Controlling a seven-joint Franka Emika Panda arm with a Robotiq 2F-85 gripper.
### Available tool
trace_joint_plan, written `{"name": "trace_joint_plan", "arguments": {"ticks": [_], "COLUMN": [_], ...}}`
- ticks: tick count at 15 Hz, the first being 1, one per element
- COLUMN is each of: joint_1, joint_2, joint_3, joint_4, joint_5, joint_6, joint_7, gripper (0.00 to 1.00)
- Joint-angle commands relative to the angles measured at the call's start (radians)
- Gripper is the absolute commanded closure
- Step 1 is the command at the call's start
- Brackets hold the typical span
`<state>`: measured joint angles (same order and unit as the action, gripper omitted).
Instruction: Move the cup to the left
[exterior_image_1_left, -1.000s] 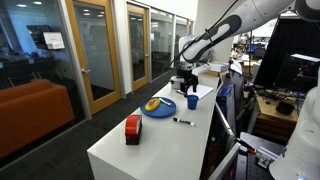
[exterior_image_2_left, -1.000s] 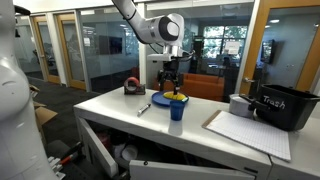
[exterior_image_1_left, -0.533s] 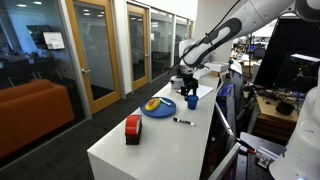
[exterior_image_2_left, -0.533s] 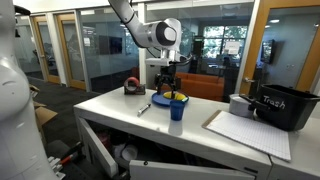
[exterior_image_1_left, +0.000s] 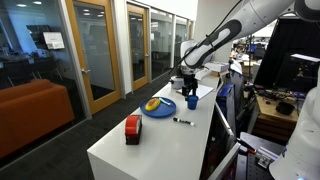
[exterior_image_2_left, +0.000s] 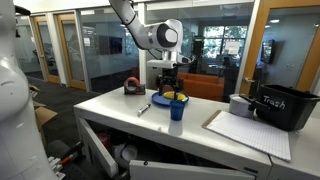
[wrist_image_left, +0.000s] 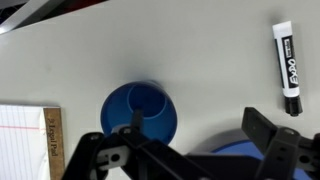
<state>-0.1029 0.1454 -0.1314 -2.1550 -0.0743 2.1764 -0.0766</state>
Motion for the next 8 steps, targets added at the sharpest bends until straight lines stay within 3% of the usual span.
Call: {"name": "trace_joint_plan", "arguments": {"ticks": [1,8], "joint_1": [-0.022,-0.037], "joint_2": [0.031,0.090], "joint_3": [0.002,0.008], "joint_4": [0.017,0.002], "joint_5": [0.009,0.013], "joint_6": [0.030,0.079], "joint_7": [-0.058,-0.117], "gripper": [0.00,0.00]}}
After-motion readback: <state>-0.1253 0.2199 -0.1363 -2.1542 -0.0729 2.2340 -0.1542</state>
